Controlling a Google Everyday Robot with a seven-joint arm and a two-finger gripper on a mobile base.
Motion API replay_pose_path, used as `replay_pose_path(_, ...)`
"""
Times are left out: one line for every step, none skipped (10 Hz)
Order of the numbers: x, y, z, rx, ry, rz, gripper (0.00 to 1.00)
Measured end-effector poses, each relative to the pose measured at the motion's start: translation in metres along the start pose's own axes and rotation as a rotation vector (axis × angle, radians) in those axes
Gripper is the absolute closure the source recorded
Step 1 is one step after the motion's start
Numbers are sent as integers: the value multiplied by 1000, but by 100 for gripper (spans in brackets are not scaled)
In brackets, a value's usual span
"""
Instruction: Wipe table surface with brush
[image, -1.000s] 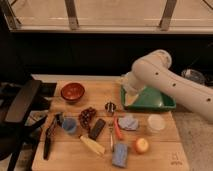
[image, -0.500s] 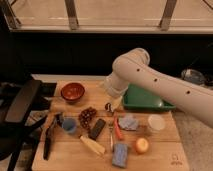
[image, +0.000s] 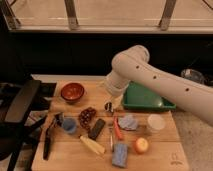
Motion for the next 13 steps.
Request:
replay_pose_path(-8, -6, 5, -28, 1, -47, 28)
replay_pose_path(-21, -15, 19, -56, -8, -103, 28)
replay_pose_path(-34, -24, 35, -78, -22, -147, 28)
replay_pose_path(-46, -31, 50, -96, -36, -187, 28)
replay_pose_path(-60, -39, 65, -112, -51, -229, 28)
replay_pose_path(-72, -44, 78, -121, -64, -264, 28)
replay_pose_path(-82, -47, 86, -120, -76, -290, 28)
replay_pose_path(-94, -52, 92, -115, -89, -315, 28)
replay_pose_path(-107, -57, 98, -113, -100, -339, 28)
replay_pose_path(-131, -64, 107, -112, -115, -371, 28)
replay_pose_path(-151, -69, 114, -113, -127, -399, 28)
replay_pose_path(-168, -70, 119, -116, -148, -428, 28)
replay_pose_path(-167, -70, 119, -115, -146, -426, 28)
